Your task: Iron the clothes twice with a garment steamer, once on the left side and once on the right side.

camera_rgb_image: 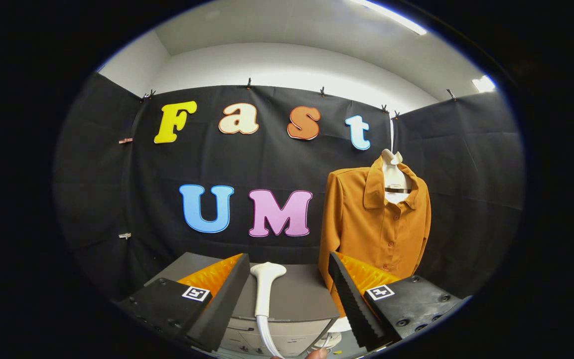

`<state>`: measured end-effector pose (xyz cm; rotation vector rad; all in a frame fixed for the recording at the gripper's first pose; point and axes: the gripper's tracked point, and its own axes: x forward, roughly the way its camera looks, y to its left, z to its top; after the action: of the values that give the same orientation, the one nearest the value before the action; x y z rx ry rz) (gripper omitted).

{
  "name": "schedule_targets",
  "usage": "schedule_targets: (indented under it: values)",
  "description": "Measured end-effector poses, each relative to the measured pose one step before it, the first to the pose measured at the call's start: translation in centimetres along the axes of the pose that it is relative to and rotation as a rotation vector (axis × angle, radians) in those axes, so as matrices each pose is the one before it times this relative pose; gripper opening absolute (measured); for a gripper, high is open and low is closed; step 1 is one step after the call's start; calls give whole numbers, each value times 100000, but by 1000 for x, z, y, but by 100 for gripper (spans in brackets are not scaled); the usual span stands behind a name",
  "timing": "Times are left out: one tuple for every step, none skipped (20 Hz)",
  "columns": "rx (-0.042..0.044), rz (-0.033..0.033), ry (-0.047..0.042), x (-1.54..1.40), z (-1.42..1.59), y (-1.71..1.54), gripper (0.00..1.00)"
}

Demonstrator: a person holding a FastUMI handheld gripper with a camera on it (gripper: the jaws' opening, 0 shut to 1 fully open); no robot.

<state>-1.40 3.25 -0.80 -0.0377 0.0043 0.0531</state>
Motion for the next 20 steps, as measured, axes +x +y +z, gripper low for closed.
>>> schedule_targets:
  values:
    - [232,402,105,93,-167,421,98]
    - [309,322,131,211,-254,424,98]
    - [276,616,448,257,-277,480,98]
    - [196,867,996,299,-505,647,98]
    - [92,482,1411,365,-618,380,98]
    - [111,130,1944,560,-818,336,98]
    - [-54,-134,2753,556,-925,203,98]
    - [-283,-166,3299,798,-1139,231,98]
    - [-372,-179,3677,861,-1235,107,98]
    - [-197,-279,3722,974,-1315,163,98]
    - [181,-291,3995,1067,-1282,127,98]
    - [653,1,4573,1171,-1491,307,98]
    - [1043,329,4485,1160,-1413,254,98]
    - [1058,-71,5061,1221,-1588,148,98]
    - [704,-257,5509,1134,-1508,-26,98]
    - [790,-77,4700,1187,-1435,84,98]
    - [822,209,3894,989,-897,204,98]
    - [592,162,2882,907,-717,124,98]
    - [247,-31,2684,771,-617,41,98]
    - [-119,-200,2753,901,-827,48,98]
